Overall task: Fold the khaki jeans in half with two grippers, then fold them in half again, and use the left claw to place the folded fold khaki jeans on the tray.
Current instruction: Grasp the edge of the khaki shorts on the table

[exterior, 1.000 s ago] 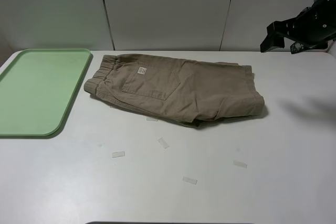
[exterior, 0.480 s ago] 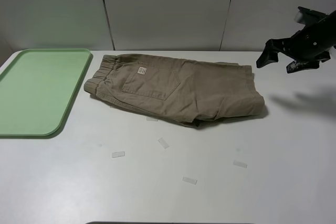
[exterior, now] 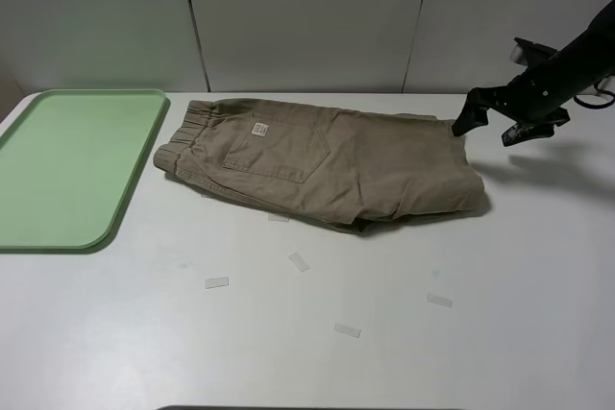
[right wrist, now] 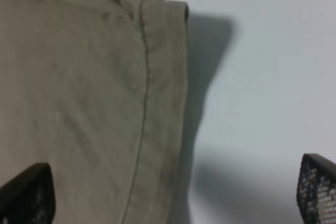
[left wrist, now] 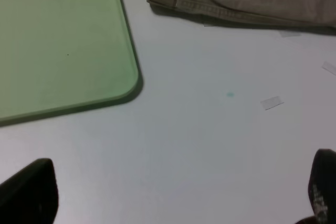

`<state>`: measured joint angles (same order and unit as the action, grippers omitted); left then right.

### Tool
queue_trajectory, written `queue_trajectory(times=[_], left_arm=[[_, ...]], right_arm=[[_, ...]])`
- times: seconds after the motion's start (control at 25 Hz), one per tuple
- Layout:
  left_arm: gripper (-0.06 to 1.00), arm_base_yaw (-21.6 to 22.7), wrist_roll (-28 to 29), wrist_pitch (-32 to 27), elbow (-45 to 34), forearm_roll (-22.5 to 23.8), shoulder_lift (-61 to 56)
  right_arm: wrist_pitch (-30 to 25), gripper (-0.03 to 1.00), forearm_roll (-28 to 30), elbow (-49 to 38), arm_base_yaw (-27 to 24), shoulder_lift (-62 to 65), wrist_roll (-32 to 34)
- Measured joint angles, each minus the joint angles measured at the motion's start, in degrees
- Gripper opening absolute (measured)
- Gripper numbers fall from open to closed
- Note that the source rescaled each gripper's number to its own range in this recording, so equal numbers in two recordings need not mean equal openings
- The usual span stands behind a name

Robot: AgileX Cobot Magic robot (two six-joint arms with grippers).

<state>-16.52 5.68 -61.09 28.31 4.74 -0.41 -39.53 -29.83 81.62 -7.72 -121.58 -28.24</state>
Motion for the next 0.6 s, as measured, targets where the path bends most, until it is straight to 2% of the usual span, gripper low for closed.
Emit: queue_trajectory(times=[0.4,0.6], left_arm=[[0.99,0.0,0.0,-0.1,0.0,0.0,0.0],[0.99,0.0,0.0,-0.1,0.0,0.0,0.0]], right_arm=[[-0.1,1.00,-3.0,0.3,0.0,-3.8,-2.3],[0.0,1.00,-4.6,0.4,1.6,-5.0,-3.9]])
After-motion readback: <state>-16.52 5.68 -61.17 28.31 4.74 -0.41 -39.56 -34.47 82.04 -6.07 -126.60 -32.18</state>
